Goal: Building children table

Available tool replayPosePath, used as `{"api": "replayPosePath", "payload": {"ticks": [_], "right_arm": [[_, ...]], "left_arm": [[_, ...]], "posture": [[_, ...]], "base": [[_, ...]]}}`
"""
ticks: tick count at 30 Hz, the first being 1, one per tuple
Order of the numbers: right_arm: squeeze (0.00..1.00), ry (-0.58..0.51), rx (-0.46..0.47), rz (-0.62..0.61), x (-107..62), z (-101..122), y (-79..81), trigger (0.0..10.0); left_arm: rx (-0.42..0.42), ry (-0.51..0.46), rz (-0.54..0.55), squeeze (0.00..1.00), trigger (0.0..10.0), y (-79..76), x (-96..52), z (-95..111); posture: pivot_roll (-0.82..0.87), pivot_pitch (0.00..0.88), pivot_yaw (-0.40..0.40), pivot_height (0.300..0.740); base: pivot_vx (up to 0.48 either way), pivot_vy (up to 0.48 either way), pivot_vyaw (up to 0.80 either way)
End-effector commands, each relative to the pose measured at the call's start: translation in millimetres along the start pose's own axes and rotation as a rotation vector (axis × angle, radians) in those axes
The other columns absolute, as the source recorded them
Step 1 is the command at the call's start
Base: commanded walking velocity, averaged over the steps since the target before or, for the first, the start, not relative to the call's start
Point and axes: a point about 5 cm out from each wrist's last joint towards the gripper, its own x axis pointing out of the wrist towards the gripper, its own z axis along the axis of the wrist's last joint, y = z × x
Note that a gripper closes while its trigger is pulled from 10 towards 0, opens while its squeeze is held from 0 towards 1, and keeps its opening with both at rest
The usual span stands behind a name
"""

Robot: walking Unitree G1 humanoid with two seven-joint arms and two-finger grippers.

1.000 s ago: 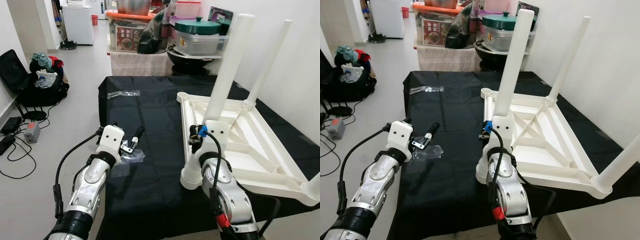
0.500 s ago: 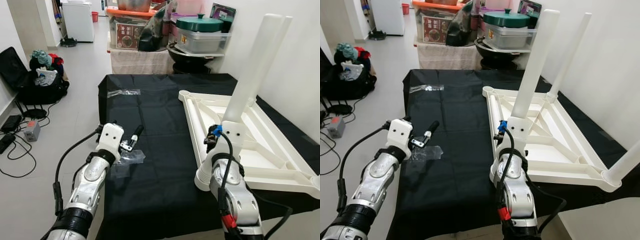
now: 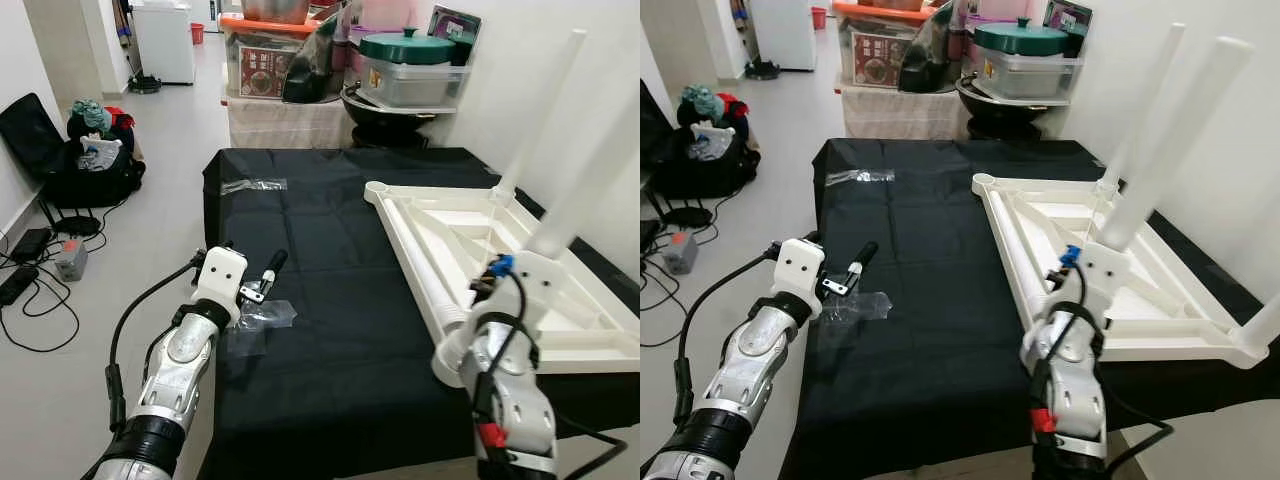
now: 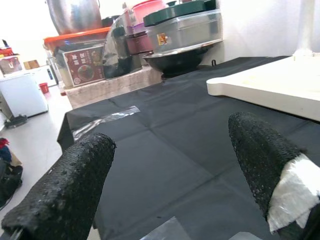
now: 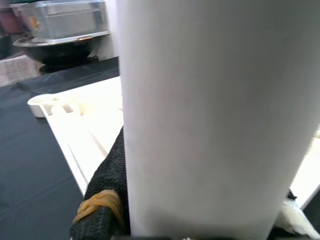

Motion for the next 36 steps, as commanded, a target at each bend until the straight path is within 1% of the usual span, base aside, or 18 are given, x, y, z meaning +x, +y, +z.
{"api": "replayPosePath", "payload": {"ticks": [1,3,4,7,9,11,14,16,19,23,24,31,36], "right_arm": [[0.0,0.203,-0.064,-0.075,2.1,-47.0,-19.3,10.0],[0.0,0.204,-0.047,-0.046,4.4,-48.9,-9.8,10.0],[0.0,0.204,-0.047,-0.046,4.4,-48.9,-9.8,10.0],[0.0,0.202,-0.029,0.006,6.1,-49.6,6.8,10.0],[0.0,0.202,-0.029,0.006,6.1,-49.6,6.8,10.0],[0.0,0.182,-0.028,0.023,9.1,-47.7,13.5,10.0],[0.0,0.153,-0.033,0.033,13.3,-44.6,15.1,10.0],[0.0,0.085,-0.078,0.043,17.6,-38.5,13.6,10.0],[0.0,0.056,-0.104,0.046,20.6,-36.6,9.9,10.0],[0.0,0.051,-0.115,0.047,22.1,-38.3,3.7,10.0],[0.0,0.052,-0.116,0.068,20.8,-40.3,1.0,10.0],[0.0,0.077,-0.105,0.2,14.8,-46.9,7.0,10.0],[0.0,0.08,-0.105,0.217,14.3,-47.7,7.8,10.0]], "left_arm": [[-0.002,0.009,-0.006,0.0,10.0,-0.3,0.2,-2.5],[-0.002,0.009,-0.005,0.0,10.0,-0.4,0.3,-2.5],[-0.002,0.009,-0.005,0.0,10.0,-0.4,0.3,-2.5],[-0.001,0.007,-0.002,0.0,10.0,-0.3,-0.1,-2.1],[-0.001,0.007,-0.002,0.0,10.0,-0.3,-0.1,-2.1],[0.001,0.008,0.004,0.0,10.0,1.6,-1.5,-2.6],[0.003,0.011,0.01,0.0,10.0,3.5,-2.9,-3.6],[0.003,0.015,0.013,0.0,10.0,4.4,-3.8,-4.8],[0.002,0.018,0.007,0.0,10.0,2.5,-3.4,-5.4],[-0.001,0.016,0.0,0.0,10.0,0.0,-1.5,-4.3],[-0.002,0.014,-0.005,0.0,10.0,-0.6,-0.3,-3.5],[-0.001,0.018,-0.016,0.0,10.0,-0.3,-0.5,-4.3],[0.0,0.018,-0.017,0.0,10.0,-0.5,-0.4,-4.3]], "posture": [[0.01,0.0,-0.059,0.74],[0.02,0.0,-0.063,0.74],[0.02,0.0,-0.063,0.74],[0.04,0.0,-0.072,0.74],[0.04,0.0,-0.072,0.74],[0.05,0.0,-0.078,0.74],[0.05,0.0,-0.078,0.74],[0.03,0.0,-0.071,0.74],[0.03,0.0,-0.067,0.74],[0.02,0.0,-0.058,0.74],[0.02,0.0,-0.052,0.74],[0.01,0.0,-0.042,0.74],[0.01,0.0,-0.042,0.74]], "base": [[0.0,0.0,0.0],[0.0,0.0,0.0],[0.0,0.0,0.0],[0.0,0.0,0.0],[0.0,0.0,0.0],[0.0,0.0,0.0],[0.0,0.0,0.0],[0.0,0.0,0.0],[0.0,0.0,0.0],[0.0,0.0,0.0],[0.0,0.0,0.0],[0.0,0.0,0.0],[0.0,0.0,0.0]]}}
